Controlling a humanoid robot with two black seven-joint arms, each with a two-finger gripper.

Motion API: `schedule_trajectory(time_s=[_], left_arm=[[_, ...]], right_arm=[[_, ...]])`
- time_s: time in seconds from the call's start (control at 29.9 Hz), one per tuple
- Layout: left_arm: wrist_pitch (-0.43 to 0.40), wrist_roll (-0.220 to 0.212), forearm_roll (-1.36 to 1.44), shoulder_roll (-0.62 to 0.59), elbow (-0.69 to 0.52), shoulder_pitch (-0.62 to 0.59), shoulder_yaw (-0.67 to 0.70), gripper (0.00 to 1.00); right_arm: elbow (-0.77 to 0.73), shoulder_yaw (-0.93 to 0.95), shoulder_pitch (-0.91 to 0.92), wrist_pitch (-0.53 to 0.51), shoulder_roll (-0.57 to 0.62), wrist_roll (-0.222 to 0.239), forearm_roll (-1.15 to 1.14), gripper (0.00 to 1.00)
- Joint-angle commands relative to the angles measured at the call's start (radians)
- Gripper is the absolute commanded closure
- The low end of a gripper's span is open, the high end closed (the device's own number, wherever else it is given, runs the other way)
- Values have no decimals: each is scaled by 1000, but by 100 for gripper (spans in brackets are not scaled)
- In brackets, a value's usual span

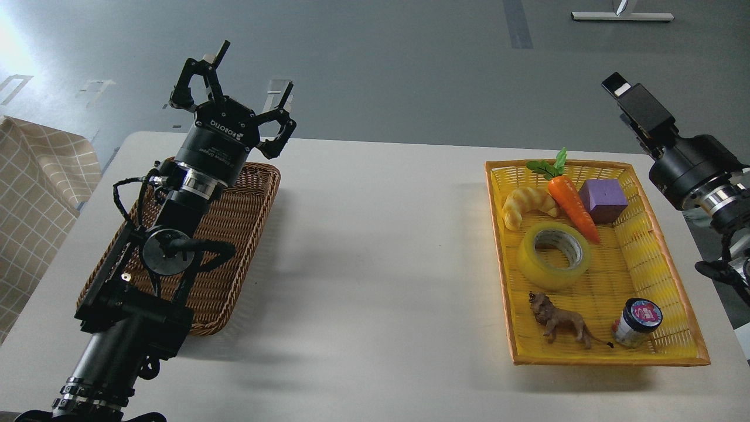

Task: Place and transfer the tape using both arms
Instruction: 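Lower the right gripper into the tape roll's hole on the tray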

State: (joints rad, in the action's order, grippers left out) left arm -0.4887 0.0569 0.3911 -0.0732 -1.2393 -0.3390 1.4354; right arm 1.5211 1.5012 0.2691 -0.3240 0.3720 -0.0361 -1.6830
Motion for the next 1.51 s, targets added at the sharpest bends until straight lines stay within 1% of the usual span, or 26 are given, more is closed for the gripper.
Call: schedule_trajectory(time_s=[0.0,0.07,0.1,0.13,0.17,0.2,0.3,0.43,0.54,0.6,0.7,0.8,0.87,0.97,1.14,1.24,1.34,1.47], left_arm=[[0,0,0,-2,0,0,0,2],[0,0,0,-2,0,0,0,2],[0,0,0,-2,0,0,0,2],[0,0,0,-2,0,0,-1,2],[0,0,0,-2,0,0,-1,2],[0,0,0,-2,0,0,0,2],[0,0,0,-2,0,0,0,2],[0,0,0,-3,0,0,2,2],[0,0,0,-3,1,2,2,2],[0,0,0,-2,1,2,0,2],[0,0,0,-2,1,3,0,2],[0,0,3,-3,1,3,0,2],[0,-2,5,-3,3,3,2,2],[0,0,5,-3,1,5,2,2],[0,0,0,-11,3,5,2,2],[0,0,5,-11,11,12,2,2],[0,0,3,-13,11,14,2,2],[0,0,5,-17,12,14,2,2]], right_arm=[[-5,-1,10,-9,10,-106,0,0],[-4,-1,13,-12,28,-123,-4,0],[19,-1,15,-27,80,-131,0,0],[31,-1,13,-50,135,-133,0,0],[42,-4,12,-96,263,-134,-1,0],[34,-21,18,-125,327,-136,-1,0],[21,-38,33,-127,288,-134,-9,0],[25,-48,-2,-135,283,-128,-32,0],[25,-50,-25,-135,283,-126,-164,0],[25,-70,-34,-133,260,-120,-329,0],[16,-120,-37,-132,225,-116,-498,0],[-16,-133,-47,-122,174,-107,-499,0],[-65,-131,-62,-122,104,-76,-499,0],[-97,-142,-65,-122,71,-53,-499,0],[-143,-151,-77,-122,15,-51,-499,0],[-214,-150,-76,-125,-40,-51,-499,1],[-246,-153,-77,-133,-48,-41,-499,2],[-249,-153,-90,-142,-38,-41,-499,2]])
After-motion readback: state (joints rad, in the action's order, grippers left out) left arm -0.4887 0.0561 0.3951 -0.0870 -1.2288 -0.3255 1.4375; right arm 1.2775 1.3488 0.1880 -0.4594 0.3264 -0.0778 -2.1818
